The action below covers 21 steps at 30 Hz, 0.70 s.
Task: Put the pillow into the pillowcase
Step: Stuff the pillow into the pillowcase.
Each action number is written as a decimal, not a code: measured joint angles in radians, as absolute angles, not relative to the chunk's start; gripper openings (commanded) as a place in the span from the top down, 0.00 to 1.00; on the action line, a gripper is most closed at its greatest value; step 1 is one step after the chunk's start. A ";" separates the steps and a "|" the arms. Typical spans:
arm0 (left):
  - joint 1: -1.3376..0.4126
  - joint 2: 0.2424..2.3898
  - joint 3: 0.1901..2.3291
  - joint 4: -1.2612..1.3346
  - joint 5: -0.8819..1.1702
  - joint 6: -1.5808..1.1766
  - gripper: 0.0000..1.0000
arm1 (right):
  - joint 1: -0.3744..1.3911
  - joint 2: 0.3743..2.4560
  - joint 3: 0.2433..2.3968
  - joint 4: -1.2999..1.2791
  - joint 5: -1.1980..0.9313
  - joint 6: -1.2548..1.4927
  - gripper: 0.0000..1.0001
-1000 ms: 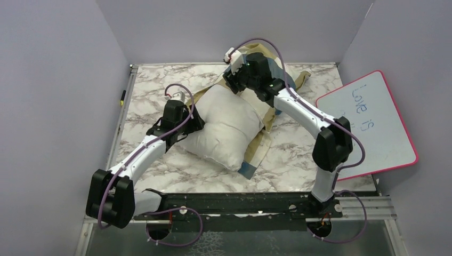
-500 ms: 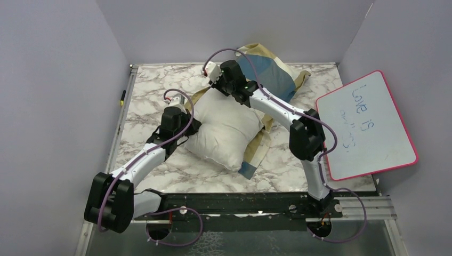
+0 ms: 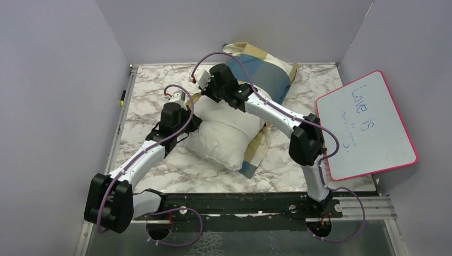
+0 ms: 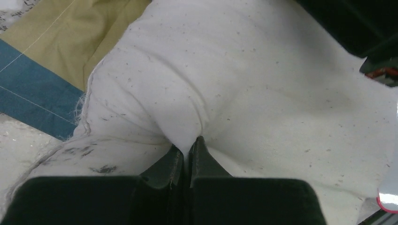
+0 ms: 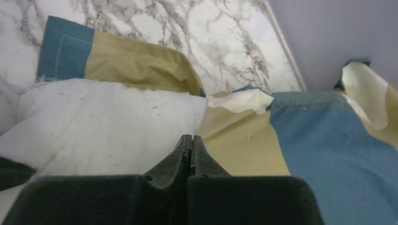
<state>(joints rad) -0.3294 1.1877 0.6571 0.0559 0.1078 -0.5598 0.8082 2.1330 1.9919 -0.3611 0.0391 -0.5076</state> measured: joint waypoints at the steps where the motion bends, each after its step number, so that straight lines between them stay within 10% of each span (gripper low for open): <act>1: -0.330 1.187 0.667 0.044 0.108 -0.558 1.00 | 0.811 2.115 1.963 -0.361 0.025 -0.494 1.00; 21: -0.336 1.184 0.712 -0.040 0.103 -0.564 1.00 | 0.831 1.956 1.700 -0.237 -0.150 -0.211 1.00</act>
<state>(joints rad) -0.3359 1.1839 0.7124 -0.0399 0.1032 -0.5636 0.8310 1.9564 1.7000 -0.2367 -0.1505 -0.2111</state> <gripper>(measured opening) 0.029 0.009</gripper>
